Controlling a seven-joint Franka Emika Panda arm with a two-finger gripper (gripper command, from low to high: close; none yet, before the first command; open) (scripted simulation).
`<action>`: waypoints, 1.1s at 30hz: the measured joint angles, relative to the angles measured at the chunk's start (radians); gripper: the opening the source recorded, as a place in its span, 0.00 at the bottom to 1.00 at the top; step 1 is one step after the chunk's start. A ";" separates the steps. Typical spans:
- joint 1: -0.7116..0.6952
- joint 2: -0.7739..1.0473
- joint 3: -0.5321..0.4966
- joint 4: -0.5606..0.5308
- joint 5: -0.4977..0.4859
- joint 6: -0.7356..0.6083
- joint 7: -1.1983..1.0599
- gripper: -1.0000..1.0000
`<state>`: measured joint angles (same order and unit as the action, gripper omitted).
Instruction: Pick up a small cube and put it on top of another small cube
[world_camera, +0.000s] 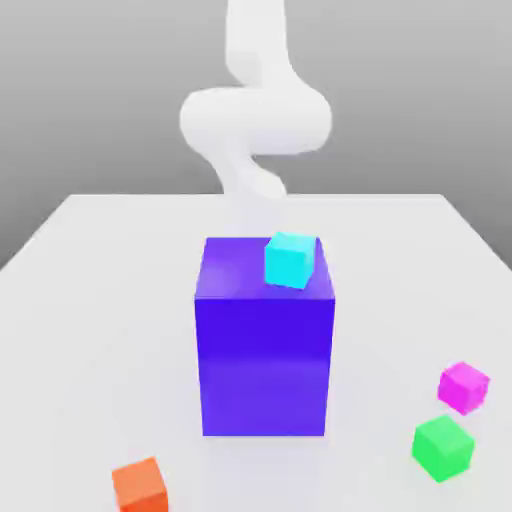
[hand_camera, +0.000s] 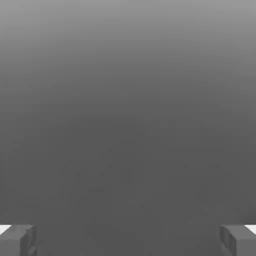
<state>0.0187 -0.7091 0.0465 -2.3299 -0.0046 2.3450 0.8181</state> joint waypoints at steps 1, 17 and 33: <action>0.008 0.039 0.021 -0.013 -0.002 0.019 0.008 0.50; 0.148 0.620 0.327 -0.204 -0.117 0.307 0.186 0.50; 0.426 1.091 0.198 -0.238 -0.412 0.577 0.451 0.00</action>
<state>0.4443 0.3819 0.2440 -2.5677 -0.4166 2.9224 1.2688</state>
